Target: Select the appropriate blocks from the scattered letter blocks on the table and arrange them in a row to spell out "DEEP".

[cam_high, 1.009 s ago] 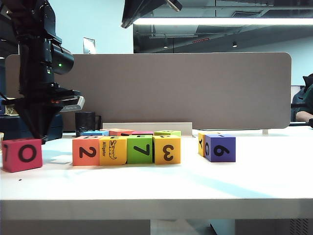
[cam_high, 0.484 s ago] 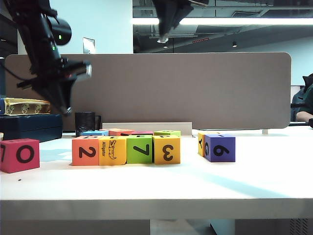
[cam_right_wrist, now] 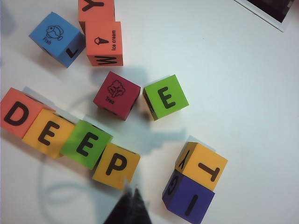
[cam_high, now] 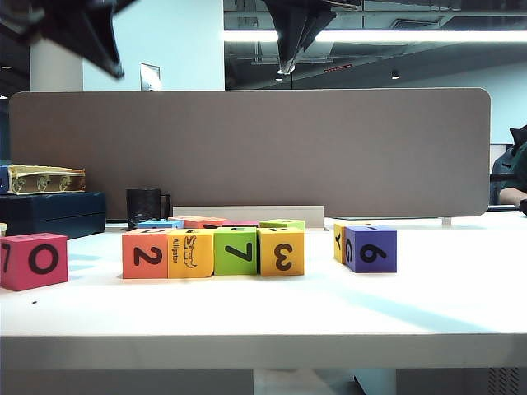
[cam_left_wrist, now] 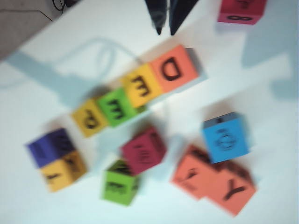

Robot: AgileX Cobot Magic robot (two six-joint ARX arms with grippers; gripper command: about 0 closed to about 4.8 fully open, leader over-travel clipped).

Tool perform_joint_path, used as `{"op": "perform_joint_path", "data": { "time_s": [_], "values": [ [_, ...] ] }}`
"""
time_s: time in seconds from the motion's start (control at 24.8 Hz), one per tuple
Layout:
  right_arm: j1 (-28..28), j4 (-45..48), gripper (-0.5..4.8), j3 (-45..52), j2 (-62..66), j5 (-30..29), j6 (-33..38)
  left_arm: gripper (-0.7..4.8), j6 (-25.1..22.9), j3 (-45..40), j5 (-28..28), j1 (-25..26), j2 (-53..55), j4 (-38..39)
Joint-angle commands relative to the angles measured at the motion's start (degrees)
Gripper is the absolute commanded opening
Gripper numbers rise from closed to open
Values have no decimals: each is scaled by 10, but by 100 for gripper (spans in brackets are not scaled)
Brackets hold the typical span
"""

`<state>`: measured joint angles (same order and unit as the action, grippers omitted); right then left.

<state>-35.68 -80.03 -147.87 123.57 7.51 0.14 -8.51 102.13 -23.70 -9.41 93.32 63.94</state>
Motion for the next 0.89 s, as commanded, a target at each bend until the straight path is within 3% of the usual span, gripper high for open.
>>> {"op": "perform_joint_path", "data": {
  "time_s": [0.04, 0.2, 0.89],
  "values": [
    [0, 3, -2, -3, -3, 1, 1, 12, -48, 0, -7, -30, -32, 23],
    [0, 3, -2, -3, -3, 1, 1, 12, -63, 0, -5, -56, -36, 32],
    [0, 6, -1, -3, -3, 2, 0, 13, -61, 0, -6, -56, -36, 55]
  ]
}}
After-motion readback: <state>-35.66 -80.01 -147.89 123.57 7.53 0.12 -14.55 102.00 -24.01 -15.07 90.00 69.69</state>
